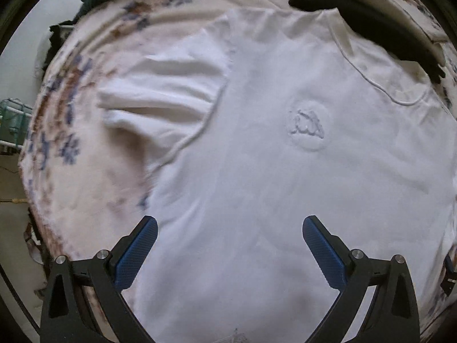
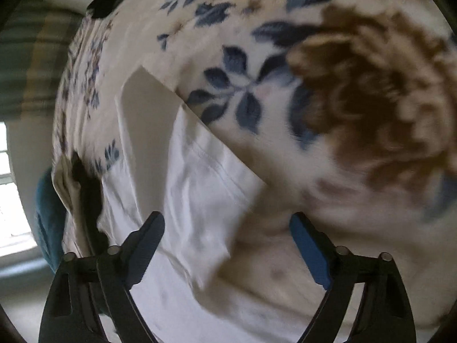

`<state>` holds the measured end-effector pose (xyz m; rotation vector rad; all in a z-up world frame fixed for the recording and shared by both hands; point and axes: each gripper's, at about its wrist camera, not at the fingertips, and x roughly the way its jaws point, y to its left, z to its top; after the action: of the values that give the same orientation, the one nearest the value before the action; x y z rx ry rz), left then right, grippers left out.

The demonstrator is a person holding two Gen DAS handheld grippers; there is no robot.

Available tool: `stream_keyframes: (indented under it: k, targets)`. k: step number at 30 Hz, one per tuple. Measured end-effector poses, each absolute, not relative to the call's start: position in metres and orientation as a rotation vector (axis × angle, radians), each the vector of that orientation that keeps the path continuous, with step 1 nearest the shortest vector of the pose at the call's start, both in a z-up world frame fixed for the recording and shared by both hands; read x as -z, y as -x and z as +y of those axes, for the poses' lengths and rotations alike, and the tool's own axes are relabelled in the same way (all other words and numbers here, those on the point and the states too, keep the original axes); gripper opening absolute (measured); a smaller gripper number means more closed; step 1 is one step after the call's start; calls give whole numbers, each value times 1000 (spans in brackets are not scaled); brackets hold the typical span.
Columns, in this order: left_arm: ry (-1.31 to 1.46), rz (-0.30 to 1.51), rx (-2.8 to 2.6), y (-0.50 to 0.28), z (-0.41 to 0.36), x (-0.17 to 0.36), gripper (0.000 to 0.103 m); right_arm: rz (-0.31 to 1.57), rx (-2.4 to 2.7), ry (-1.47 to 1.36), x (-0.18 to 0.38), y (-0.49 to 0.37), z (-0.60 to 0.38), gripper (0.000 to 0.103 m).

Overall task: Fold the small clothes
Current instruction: 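Lower both tools to the white T-shirt and approach its sleeves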

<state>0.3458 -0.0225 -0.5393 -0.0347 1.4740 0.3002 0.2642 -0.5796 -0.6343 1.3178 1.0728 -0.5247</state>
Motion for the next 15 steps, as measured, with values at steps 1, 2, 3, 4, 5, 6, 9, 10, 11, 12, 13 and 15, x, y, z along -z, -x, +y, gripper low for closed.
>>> stream_keyframes:
  k: [1, 2, 3, 4, 5, 6, 9, 10, 11, 12, 13, 15]
  targets:
    - [36, 1466, -289, -349, -24, 544, 103, 1039, 534, -1315, 637, -269, -578, 59]
    - [32, 1458, -281, -352, -26, 546, 103, 998, 523, -1313, 636, -276, -575, 37]
    - [30, 1450, -275, -353, -26, 547, 103, 987, 522, -1280, 633, -283, -571, 26]
    - [29, 1441, -271, -353, -25, 546, 103, 985, 531, -1242, 628, -289, -568, 9]
    - [31, 1433, -266, -353, -23, 545, 103, 971, 544, -1171, 619, -298, -560, 7]
    - [36, 1425, -259, -352, -22, 542, 103, 969, 548, -1110, 611, -305, -554, 6]
    - [13, 1370, -251, -347, -10, 531, 103, 1001, 477, -821, 572, -343, -509, 4]
    - [-5, 1353, -254, -346, -7, 528, 103, 1019, 437, -693, 560, -357, -484, 4]
    - [-25, 1329, -256, -344, -3, 523, 103, 1033, 399, -576, 550, -370, -461, 4]
    - [-46, 1298, -253, -340, 3, 518, 103, 1048, 347, -440, 542, -385, -431, 4]
    - [-59, 1281, -255, -337, 7, 515, 103, 1061, 300, -300, 536, -397, -398, 4]
    - [-82, 1259, -274, -334, 20, 510, 103, 1083, 215, -81, 537, -410, -342, 4]
